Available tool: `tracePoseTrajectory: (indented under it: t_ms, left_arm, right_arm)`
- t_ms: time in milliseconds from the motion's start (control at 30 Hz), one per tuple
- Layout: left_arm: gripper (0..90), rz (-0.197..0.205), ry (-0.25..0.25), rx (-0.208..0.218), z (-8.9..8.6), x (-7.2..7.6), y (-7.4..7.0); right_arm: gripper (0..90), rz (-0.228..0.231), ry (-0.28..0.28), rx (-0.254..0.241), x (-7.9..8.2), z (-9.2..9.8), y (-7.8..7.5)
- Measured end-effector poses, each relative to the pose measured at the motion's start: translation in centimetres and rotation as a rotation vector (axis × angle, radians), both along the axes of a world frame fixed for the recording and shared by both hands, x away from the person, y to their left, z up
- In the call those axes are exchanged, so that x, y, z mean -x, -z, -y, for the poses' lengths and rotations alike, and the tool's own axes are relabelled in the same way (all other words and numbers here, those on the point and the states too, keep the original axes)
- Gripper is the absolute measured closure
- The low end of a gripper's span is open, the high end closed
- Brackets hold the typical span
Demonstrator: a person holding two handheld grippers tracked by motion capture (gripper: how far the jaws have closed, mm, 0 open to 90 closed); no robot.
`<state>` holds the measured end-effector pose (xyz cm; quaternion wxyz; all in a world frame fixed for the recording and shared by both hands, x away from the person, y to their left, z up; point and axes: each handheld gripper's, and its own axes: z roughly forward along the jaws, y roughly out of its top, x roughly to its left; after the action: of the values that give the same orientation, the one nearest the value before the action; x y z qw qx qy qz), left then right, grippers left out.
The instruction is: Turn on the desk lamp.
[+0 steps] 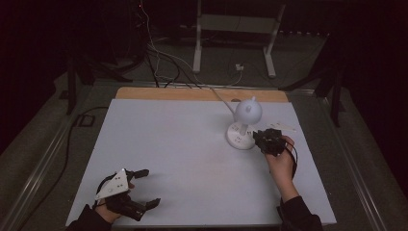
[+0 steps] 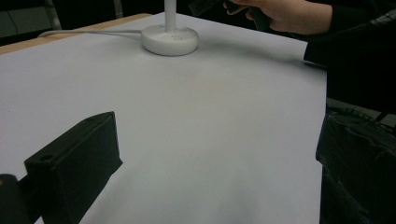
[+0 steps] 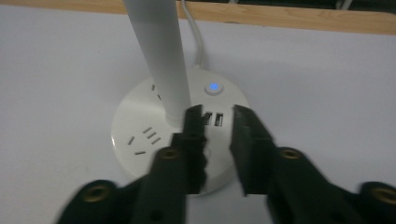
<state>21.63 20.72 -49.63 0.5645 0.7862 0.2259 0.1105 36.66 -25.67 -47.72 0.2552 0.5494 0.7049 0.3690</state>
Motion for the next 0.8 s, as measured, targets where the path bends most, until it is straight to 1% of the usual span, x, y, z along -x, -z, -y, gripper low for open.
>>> tracePoseTrajectory:
  t_ms: [33,67,100,200,267,467,533,800]
  left_arm:
    - [0.3,0.001,0.001,-0.002,0.0,0.0,0.0]
    - [0.3,0.002,0.001,-0.002,0.0,0.0,0.0]
    - [0.3,0.002,0.001,0.000,0.0,0.0,0.0]
    - [0.3,0.001,-0.001,0.000,0.0,0.0,0.0]
    - [0.4,0.001,0.000,-0.002,0.0,0.0,0.0]
    - [0.3,0.002,0.001,-0.002,0.0,0.0,0.0]
    - [0.3,0.001,-0.001,0.000,0.0,0.0,0.0]
    - [0.3,0.000,0.000,-0.002,0.0,0.0,0.0]
  right_arm:
    - [89.5,-0.010,-0.005,0.017,0.0,-0.1,0.1]
    - [90.0,-0.012,-0.008,0.022,0.0,-0.2,0.1]
    - [90.0,-0.016,-0.014,0.032,-0.1,-0.3,0.2]
    - [90.0,-0.017,-0.020,0.029,-0.1,-0.4,0.3]
    - [90.0,-0.020,-0.033,0.040,-0.2,-0.5,0.5]
    - [90.0,-0.027,-0.045,0.055,-0.4,-0.8,0.8]
    - [90.0,-0.027,-0.044,0.062,-0.5,-1.0,0.9]
    - [90.0,-0.031,-0.036,0.061,-0.8,-1.0,1.4]
